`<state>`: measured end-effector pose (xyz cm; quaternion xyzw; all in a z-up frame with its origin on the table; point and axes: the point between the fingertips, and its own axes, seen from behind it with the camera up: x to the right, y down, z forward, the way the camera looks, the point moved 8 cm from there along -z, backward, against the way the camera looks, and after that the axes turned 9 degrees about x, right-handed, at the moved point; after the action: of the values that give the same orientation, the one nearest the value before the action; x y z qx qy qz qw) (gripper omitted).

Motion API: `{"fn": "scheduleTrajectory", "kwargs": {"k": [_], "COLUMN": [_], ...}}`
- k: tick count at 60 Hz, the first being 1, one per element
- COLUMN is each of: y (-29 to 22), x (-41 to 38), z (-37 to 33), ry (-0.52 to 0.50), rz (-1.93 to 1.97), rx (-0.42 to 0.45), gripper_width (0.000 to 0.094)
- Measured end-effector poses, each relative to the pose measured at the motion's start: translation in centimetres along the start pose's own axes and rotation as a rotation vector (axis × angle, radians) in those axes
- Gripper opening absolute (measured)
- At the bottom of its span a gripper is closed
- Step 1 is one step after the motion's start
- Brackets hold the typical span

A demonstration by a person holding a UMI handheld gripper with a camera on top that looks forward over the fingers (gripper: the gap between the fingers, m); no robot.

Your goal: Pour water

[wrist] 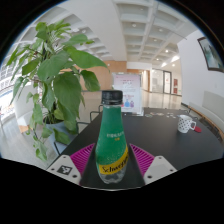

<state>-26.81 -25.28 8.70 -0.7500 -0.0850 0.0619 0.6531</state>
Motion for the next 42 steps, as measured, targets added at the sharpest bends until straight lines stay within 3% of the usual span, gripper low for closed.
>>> {"fn": "scheduleTrajectory", "kwargs": {"k": [2, 17, 28, 42], "y": [-0.1, 0.0, -1.6, -13.4], "x": [-0.1, 0.1, 0.1, 2.6], "z": [0.1, 0.3, -0.3, 0.8], "ry": [0.009, 0.016, -0.029, -0.214], "rz": [-0.004, -0.021, 0.047, 0.413], "rx": [0.012, 0.056, 0.059, 0.211], "gripper_width": [0.0579, 0.0418, 0.0395, 0.0396]}}
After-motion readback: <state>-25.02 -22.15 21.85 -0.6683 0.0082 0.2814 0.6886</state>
